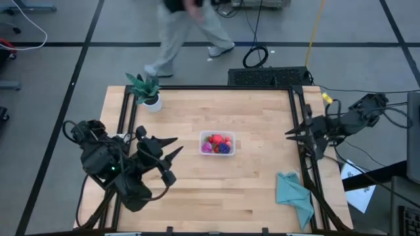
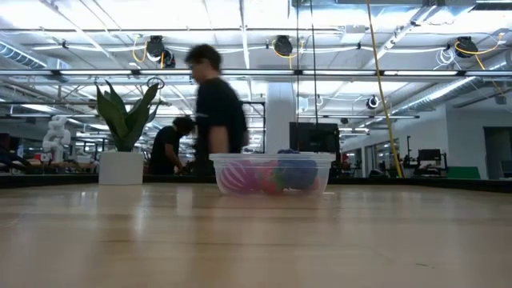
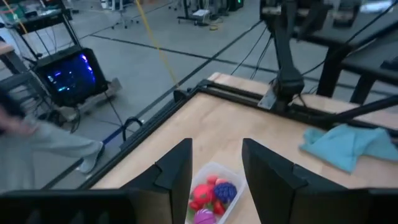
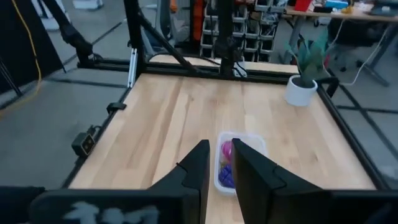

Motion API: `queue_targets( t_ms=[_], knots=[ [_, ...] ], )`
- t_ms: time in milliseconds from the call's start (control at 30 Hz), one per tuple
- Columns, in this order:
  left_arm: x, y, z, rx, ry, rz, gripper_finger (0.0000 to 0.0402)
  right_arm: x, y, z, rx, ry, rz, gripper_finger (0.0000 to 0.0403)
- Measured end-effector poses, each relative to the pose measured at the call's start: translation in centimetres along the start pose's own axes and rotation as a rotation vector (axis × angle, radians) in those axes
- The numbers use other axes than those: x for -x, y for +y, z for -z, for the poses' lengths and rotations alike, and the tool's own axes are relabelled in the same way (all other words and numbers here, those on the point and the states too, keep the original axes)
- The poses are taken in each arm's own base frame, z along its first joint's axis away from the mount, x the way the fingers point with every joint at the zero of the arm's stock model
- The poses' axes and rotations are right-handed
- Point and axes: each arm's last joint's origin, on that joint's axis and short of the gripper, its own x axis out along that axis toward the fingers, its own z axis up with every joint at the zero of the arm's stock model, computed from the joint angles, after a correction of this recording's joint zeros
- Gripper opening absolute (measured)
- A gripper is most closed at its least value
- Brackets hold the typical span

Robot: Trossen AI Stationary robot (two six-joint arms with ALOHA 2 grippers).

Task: Pick and placing Produce into tupperware
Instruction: Return to Home Position

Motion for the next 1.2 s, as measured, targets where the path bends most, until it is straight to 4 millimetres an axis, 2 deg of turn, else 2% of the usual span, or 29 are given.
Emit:
queue_targets(
  t_ms=[100, 200, 333, 433, 533, 700, 833, 1067, 1200],
  knots=[
    [0.1, 0.2, 0.9, -0.024, 0.011, -0.001, 0.0145, 1.5, -0.9, 0.6, -0.069, 0.016, 0.003, 0.0055],
    [-0.6, 0.6, 2.8, -0.048, 0.035, -0.035, 0.0145, 2.6, -1.6, 1.5, -0.148, 0.039, 0.007, 0.0055],
    [-0.5, 3.0, 5.6, 0.026, 0.04, -0.065, 0.0145, 2.9, -1.8, 2.3, -0.149, 0.045, 0.009, 0.0055],
    [0.1, 5.3, 8.5, 0.134, 0.03, -0.063, 0.0145, 2.1, -1.5, 2.6, -0.143, 0.022, 0.009, 0.0054],
    [-0.1, 6.7, 12.2, 0.214, -0.02, -0.071, 0.0145, 0.8, -1.0, 3.4, -0.118, 0.02, 0.029, 0.0054],
    [-1.4, 7.6, 16.8, 0.173, -0.06, -0.093, 0.0145, -1.4, -0.2, 5.1, -0.127, -0.005, 0.028, 0.0054],
    [-2.5, 8.2, 19.7, 0.168, -0.106, -0.119, 0.0145, -2.4, 0.1, 6.7, -0.129, -0.046, 0.022, 0.0054],
    [-4.4, 10.2, 23.3, 0.252, -0.162, -0.175, 0.0145, -1.4, -0.7, 7.9, -0.138, -0.199, 0.021, 0.0054],
    [-5.1, 11.2, 23.8, 0.266, -0.168, -0.202, 0.0145, -0.4, -1.3, 8.3, -0.156, -0.247, 0.013, 0.0054]
  ],
)
